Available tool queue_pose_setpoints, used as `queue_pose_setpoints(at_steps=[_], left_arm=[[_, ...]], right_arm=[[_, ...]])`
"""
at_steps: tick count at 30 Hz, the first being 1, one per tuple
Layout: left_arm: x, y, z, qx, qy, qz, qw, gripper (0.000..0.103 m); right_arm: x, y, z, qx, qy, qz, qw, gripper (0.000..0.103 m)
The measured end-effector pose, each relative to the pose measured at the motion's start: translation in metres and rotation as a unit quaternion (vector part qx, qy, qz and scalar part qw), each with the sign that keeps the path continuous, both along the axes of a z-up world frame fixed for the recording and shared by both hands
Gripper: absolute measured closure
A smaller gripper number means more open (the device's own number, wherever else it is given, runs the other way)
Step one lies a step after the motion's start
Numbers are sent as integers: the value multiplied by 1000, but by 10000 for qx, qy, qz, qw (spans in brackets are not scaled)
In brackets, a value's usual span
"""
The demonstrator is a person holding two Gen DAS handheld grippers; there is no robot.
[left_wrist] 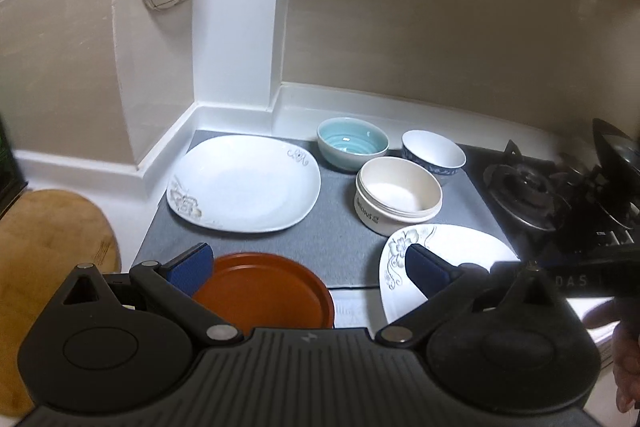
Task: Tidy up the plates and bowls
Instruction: 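Reach the left tool to the orange plate rim and close on it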
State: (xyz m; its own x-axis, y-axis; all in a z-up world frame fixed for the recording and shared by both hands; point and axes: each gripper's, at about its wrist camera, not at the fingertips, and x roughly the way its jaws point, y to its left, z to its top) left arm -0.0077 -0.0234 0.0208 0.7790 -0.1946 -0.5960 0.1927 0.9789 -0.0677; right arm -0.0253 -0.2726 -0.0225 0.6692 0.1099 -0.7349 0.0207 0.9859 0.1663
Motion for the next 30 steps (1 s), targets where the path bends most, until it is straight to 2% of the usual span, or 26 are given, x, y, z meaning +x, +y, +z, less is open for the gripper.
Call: queue_pose_setpoints(at_steps=[3,9,14,19,23,27,30], left_arm=[[7,4,-2,-32,-20,-116,9999,5],[9,-2,-9,171,-289,-500,9982,5],[7,-1,-13,157,-383,-804,9959,5],[12,12,-21,37,-85,-872,9962,6],[11,23,-28,60,94,-948,9954,18],[8,35,-29,117,83,-997,9949,21],[10,42,-28,-95,195,-969,9951,24]], right_arm=[[7,5,1,-25,-55,-173,9998,37],[11,10,3,15,-169,-441,9989,37],[10,15,3,-82,-286,-625,9976,37],[10,23,-4,-1,-206,-641,9977,37],[9,32,-9,112,-56,-642,9979,38],[7,44,-15,265,21,-622,9977,43],[7,57,-17,248,45,-607,9978,45]])
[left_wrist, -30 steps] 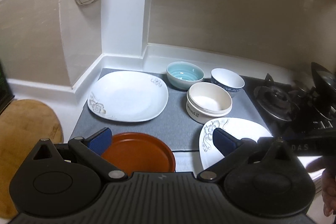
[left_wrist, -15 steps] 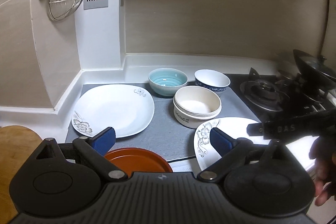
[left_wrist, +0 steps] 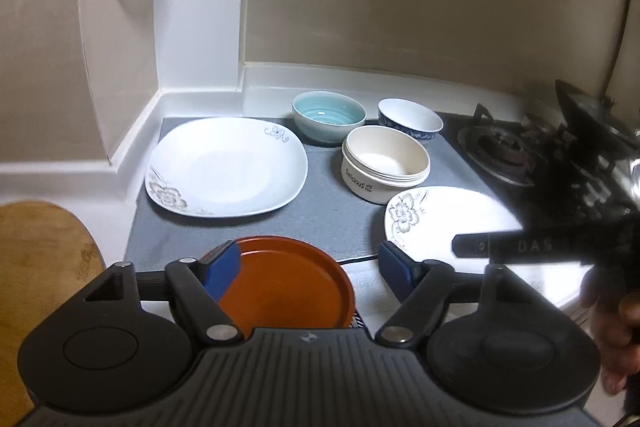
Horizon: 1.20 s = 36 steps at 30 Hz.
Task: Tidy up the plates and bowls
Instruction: 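Reach the left tool to the orange plate rim and close on it, then lift the orange plate off the counter with the left tool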
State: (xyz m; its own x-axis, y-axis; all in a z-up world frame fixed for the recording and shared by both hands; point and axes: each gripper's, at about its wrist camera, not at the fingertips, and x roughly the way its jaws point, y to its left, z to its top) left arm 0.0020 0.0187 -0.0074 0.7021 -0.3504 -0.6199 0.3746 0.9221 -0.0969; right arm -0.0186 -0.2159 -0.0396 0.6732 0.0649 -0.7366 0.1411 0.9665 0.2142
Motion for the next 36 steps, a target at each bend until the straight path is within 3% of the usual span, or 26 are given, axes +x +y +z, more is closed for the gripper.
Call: queue_pose_setpoints(at_steps=[5,14,19,21,26,31,36], left_arm=[[2,-6,-3,-137,2,-107,9998,29],[4,-4,-7,-169,55,-111,9998,30],[3,0,-7,-253,107,-149,9995,50],[3,1,-7,-304,104,-230,9992,64],[2,2,-7,-268,108,-263,9992,83],[0,3,-5,-246,86,-309,9992,88],[-1,3,-8,-252,149,-350,9990,88]], right_arm=[[-5,3,8,-239,-121,90,9996,47],[-3,6,8,-226,-61,115,9997,48],[1,14,10,-306,-112,226,9992,54],[3,15,12,-323,-135,252,9991,58],[5,21,13,-356,-170,336,9987,75],[6,24,12,-367,-178,448,9982,82],[7,24,12,-255,-169,537,9981,81]])
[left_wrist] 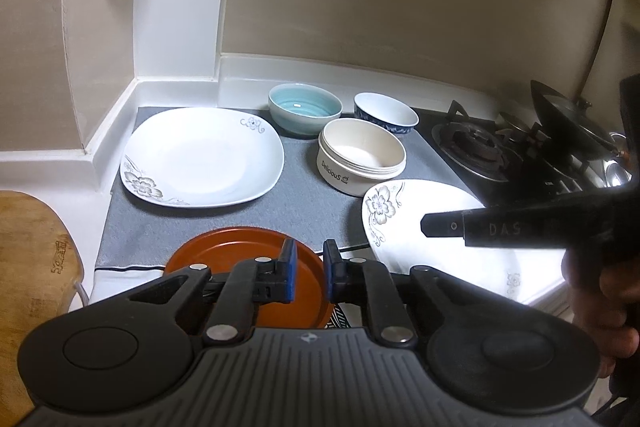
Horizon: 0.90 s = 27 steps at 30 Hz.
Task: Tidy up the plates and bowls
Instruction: 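Lift the orange plate off the counter with the left tool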
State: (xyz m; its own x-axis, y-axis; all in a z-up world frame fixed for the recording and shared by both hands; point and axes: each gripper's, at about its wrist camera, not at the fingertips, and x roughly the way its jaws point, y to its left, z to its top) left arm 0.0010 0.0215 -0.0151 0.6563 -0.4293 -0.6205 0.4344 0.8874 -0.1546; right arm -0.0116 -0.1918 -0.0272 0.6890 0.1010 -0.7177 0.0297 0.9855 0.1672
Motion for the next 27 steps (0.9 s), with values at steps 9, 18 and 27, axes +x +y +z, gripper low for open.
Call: queue_pose_setpoints(at_steps=[9,18,27], left_arm=[[3,9,-3,-8,87,215,9997,88],[23,54,-27,256,569,1296,9896,88],[46,54,-56,376,1100,1548,9811,80]], right_arm=[[4,-2,1,149,11,-26,9999,81],[5,1,-1,203,46,111,9997,80],[8,9,-2,176,78,251,9995,80]])
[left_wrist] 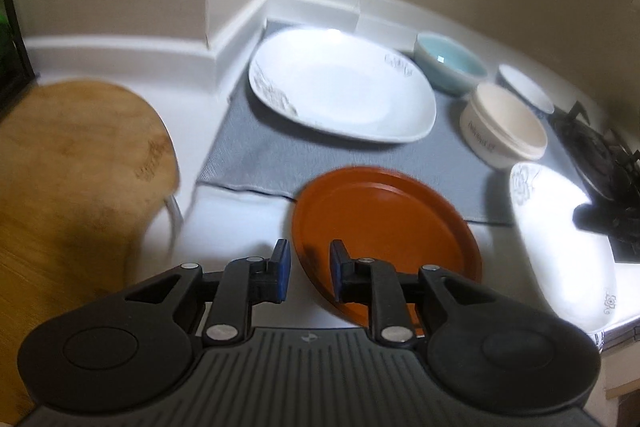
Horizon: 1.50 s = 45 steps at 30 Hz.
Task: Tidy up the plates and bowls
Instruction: 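Lift the orange plate off the counter with the left tool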
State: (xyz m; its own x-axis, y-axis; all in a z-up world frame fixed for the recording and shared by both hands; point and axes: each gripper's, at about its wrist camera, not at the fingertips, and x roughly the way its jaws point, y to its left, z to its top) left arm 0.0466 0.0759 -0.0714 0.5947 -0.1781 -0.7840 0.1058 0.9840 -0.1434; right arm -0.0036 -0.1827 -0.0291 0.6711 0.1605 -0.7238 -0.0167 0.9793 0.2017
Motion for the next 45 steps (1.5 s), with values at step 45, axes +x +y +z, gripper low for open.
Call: queue_pose_setpoints(at_steps=[45], left_arm=[[-22,21,-7,-36,257,7,9997,87]], right_arm=[[48,76,-66,-55,1073,1133,9877,71]])
